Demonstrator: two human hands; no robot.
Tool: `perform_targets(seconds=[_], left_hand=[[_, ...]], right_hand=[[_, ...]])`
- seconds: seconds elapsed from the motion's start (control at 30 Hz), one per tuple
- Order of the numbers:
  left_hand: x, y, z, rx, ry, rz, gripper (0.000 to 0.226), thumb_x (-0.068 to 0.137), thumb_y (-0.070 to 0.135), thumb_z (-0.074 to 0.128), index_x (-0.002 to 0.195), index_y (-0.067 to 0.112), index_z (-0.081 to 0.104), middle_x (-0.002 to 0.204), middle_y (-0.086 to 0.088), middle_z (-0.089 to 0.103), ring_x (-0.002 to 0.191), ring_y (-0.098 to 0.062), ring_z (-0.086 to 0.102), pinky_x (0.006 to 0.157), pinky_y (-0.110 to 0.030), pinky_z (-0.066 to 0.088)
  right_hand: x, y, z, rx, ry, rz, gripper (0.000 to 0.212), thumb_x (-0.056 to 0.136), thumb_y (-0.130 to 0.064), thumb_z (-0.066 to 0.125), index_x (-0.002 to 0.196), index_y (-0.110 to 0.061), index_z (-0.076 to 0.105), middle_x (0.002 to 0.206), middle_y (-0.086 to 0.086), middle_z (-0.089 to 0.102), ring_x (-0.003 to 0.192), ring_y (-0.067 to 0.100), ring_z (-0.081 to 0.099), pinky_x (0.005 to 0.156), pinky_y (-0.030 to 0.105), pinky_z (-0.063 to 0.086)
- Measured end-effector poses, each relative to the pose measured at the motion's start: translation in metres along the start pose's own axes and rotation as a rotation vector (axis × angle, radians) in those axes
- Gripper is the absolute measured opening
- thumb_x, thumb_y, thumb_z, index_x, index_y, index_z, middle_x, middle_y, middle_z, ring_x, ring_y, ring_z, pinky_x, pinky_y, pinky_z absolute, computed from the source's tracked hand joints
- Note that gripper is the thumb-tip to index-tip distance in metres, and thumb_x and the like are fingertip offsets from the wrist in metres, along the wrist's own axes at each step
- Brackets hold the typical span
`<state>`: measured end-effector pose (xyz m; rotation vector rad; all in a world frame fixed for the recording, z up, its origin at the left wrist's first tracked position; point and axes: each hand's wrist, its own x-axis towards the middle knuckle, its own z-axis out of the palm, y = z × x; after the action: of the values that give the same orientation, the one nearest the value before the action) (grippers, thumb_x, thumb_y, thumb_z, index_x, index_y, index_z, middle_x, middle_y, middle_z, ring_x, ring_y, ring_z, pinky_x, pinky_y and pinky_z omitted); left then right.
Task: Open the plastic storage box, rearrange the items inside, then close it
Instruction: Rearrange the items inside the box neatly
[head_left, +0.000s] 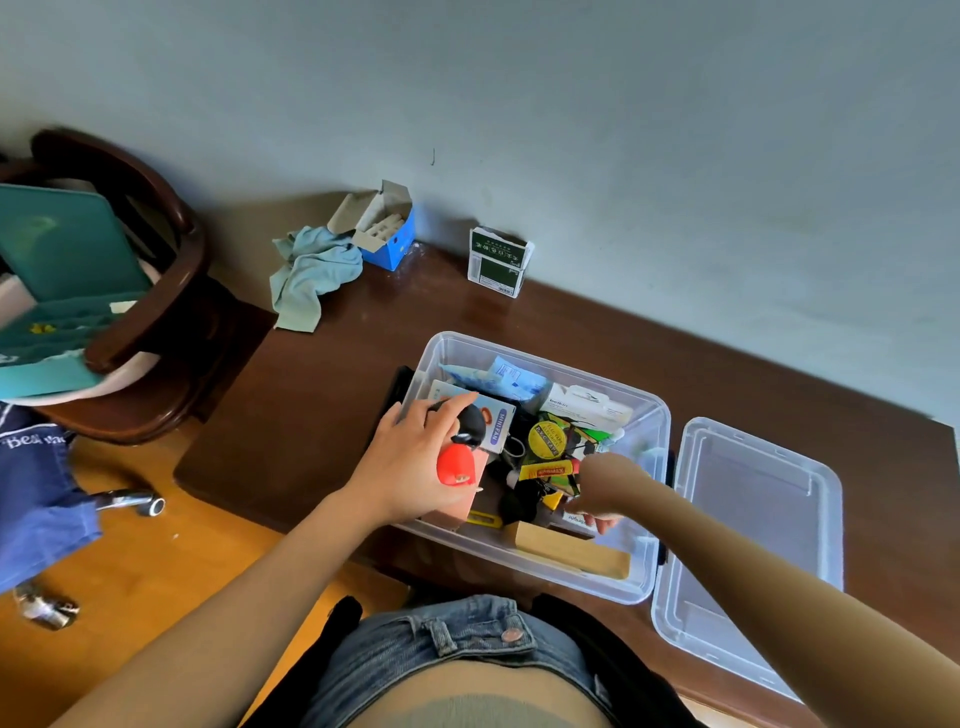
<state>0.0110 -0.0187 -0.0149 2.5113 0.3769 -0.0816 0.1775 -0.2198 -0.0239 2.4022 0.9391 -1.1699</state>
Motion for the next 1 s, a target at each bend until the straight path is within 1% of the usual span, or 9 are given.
perform_targets(seconds=[0.13,0.23,0.33,0.5,0.63,0.7,0.8,0.9,1.0], left_hand=[[-0.001,0.006,0.004,0.007,0.121,-0.003,0.077,0.073,0.046,0.069,0.138,0.035,0.029,0.119,-0.001,0.051,0.113,-0.022,0.046,0.109,-0.039,0.028],[-0.001,0.006,0.004,-0.038,0.141,-0.017,0.073,0.075,0.043,0.07,0.137,0.036,0.031,0.118,0.001,0.05,0.112,-0.019,0.045,0.107,-0.038,0.03],[-0.001,0.008,-0.002,-0.147,0.137,-0.042,0.069,0.078,0.039,0.07,0.136,0.039,0.032,0.115,0.007,0.051,0.104,-0.008,0.044,0.106,-0.041,0.037],[-0.001,0.026,-0.021,-0.307,0.196,-0.022,0.066,0.076,0.041,0.068,0.13,0.05,0.031,0.119,0.011,0.05,0.1,-0.005,0.048,0.093,-0.037,0.048],[0.011,0.056,-0.023,-0.477,-0.079,0.031,0.062,0.078,0.036,0.063,0.129,0.053,0.032,0.122,0.007,0.048,0.1,-0.011,0.057,0.084,-0.038,0.055],[0.023,0.07,-0.011,-0.479,-0.249,0.048,0.06,0.081,0.033,0.064,0.13,0.05,0.034,0.122,0.006,0.05,0.101,-0.012,0.057,0.086,-0.038,0.053],[0.034,0.085,0.012,-0.431,-0.411,0.011,0.052,0.085,0.034,0.062,0.13,0.041,0.038,0.115,0.01,0.058,0.092,-0.012,0.059,0.08,-0.029,0.051],[0.038,0.091,0.033,-0.352,-0.449,-0.102,0.049,0.088,0.041,0.056,0.132,0.029,0.04,0.123,0.003,0.059,0.108,-0.016,0.057,0.09,-0.032,0.048],[0.038,0.088,0.039,-0.291,-0.494,-0.161,0.059,0.09,0.049,0.051,0.141,0.024,0.034,0.132,0.001,0.053,0.117,-0.016,0.052,0.092,-0.03,0.045]], right_hand=[[-0.005,0.004,-0.006,0.17,0.04,-0.03,0.042,0.095,-0.038,0.05,0.074,-0.008,0.07,0.076,0.004,0.074,0.048,0.0,0.057,0.078,0.023,0.054],[-0.003,0.005,-0.004,0.21,0.208,0.014,0.037,0.091,-0.038,0.056,0.091,-0.004,0.071,0.088,0.008,0.073,0.075,0.017,0.067,0.079,0.033,0.056],[-0.004,0.002,0.002,0.219,0.398,0.068,0.028,0.086,-0.035,0.063,0.106,-0.015,0.06,0.098,0.004,0.068,0.088,0.023,0.064,0.068,0.03,0.052],[0.005,-0.004,0.005,0.33,0.365,0.077,0.033,0.083,-0.039,0.065,0.107,-0.018,0.056,0.097,0.002,0.066,0.085,0.02,0.061,0.061,0.027,0.046],[0.002,0.002,-0.006,0.604,0.332,0.029,0.026,0.093,-0.034,0.053,0.103,-0.011,0.062,0.083,0.002,0.069,0.069,0.016,0.064,0.064,0.029,0.055],[-0.007,0.006,-0.012,0.945,0.21,0.015,0.036,0.098,-0.036,0.045,0.102,-0.005,0.062,0.075,0.005,0.068,0.057,0.015,0.063,0.055,0.027,0.056],[-0.024,0.012,-0.019,1.297,0.047,0.009,0.056,0.098,-0.054,0.028,0.105,-0.01,0.062,0.088,0.014,0.067,0.065,0.019,0.068,0.051,0.025,0.054],[-0.028,0.015,-0.017,1.245,0.002,0.013,0.061,0.096,-0.058,0.023,0.111,-0.012,0.061,0.104,0.014,0.065,0.079,0.02,0.066,0.056,0.023,0.054],[-0.026,0.011,-0.013,1.034,0.01,-0.037,0.048,0.099,-0.047,0.035,0.117,-0.008,0.058,0.115,0.013,0.061,0.09,0.02,0.062,0.071,0.026,0.055]])
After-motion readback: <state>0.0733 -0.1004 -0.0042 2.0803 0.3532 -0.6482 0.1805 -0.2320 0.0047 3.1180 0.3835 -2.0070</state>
